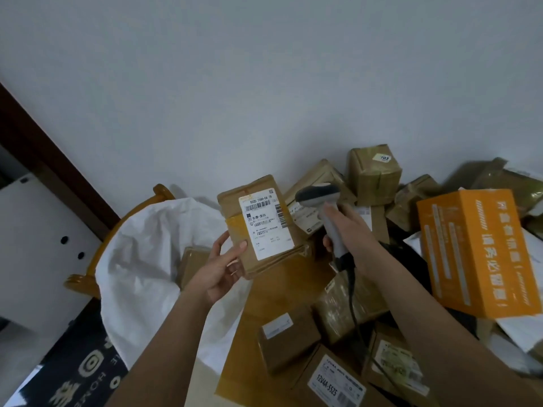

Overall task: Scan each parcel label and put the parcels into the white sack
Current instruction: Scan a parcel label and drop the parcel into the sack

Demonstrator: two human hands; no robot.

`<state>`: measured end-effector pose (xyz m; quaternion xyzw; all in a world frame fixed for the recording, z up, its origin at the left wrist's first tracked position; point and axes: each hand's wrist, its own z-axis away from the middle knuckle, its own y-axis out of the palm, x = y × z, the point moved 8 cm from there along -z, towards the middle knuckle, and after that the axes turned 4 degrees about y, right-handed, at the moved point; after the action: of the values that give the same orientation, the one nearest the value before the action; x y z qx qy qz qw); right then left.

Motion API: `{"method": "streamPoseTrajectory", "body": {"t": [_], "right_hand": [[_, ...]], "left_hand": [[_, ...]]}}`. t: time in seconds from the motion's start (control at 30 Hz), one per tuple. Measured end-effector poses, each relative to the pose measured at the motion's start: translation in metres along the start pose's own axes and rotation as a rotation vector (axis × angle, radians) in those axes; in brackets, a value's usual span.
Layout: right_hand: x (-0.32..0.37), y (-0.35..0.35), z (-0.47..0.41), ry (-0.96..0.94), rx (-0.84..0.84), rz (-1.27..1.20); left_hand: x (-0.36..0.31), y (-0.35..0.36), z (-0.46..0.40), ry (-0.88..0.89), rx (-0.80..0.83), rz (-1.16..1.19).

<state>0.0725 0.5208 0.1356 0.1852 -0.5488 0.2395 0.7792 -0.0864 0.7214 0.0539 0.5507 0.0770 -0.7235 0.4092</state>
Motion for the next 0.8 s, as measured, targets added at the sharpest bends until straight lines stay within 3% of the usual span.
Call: {"method": "streamPoseTrajectory", "body": {"t": [0.3, 0.8], "right_hand": [[0.063, 0.021, 0.031, 0.011, 0.191, -0.084], [0.088, 0.008, 0.035, -0.026, 0.184, -0.150]], "left_hand": [[-0.018, -0.011, -0.013, 0.005, -0.205, 0.037], [-0.006, -0.006, -0.036, -0.044, -0.288, 0.015]]}}
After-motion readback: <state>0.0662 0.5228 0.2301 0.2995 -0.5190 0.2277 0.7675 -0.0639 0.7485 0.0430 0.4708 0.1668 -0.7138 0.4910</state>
